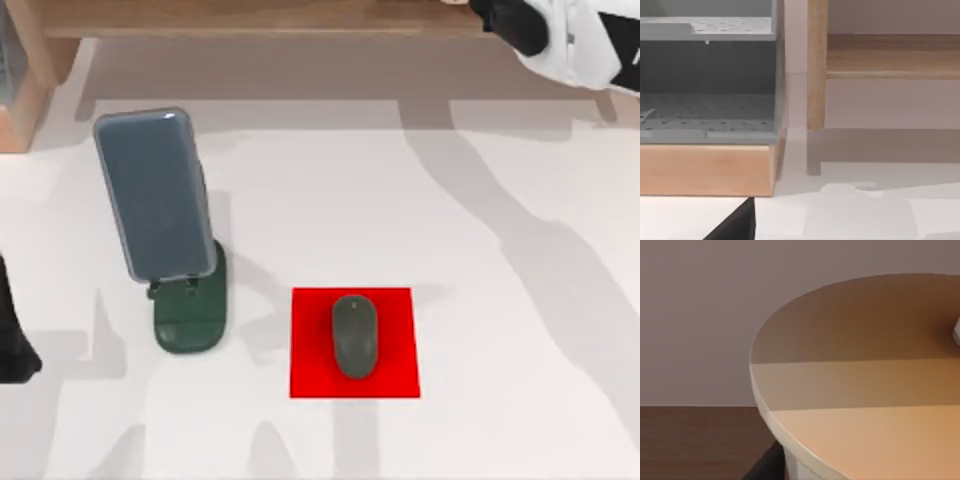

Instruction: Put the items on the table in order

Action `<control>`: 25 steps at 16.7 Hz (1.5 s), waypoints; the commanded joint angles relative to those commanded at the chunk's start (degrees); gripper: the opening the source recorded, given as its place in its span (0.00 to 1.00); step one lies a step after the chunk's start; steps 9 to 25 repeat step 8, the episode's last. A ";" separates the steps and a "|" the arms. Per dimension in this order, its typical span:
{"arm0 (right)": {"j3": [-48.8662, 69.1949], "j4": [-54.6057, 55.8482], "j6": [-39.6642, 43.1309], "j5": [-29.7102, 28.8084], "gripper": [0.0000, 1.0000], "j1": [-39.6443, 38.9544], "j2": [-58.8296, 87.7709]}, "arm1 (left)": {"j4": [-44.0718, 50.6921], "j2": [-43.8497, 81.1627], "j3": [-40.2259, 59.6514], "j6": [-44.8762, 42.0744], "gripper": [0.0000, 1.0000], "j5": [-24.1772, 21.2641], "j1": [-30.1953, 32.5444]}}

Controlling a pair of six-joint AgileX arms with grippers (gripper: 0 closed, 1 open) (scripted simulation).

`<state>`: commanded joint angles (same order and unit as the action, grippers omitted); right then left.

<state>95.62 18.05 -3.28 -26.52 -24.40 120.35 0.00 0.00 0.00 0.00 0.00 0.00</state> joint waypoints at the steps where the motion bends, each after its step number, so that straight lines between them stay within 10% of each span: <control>1: 0.00 0.00 0.00 0.00 0.90 0.00 0.00 | 0.00 0.00 0.00 0.00 1.00 0.00 0.00; 25: 0.00 0.00 0.00 0.00 1.00 0.00 0.00 | 0.00 0.00 0.00 0.00 1.00 0.00 0.00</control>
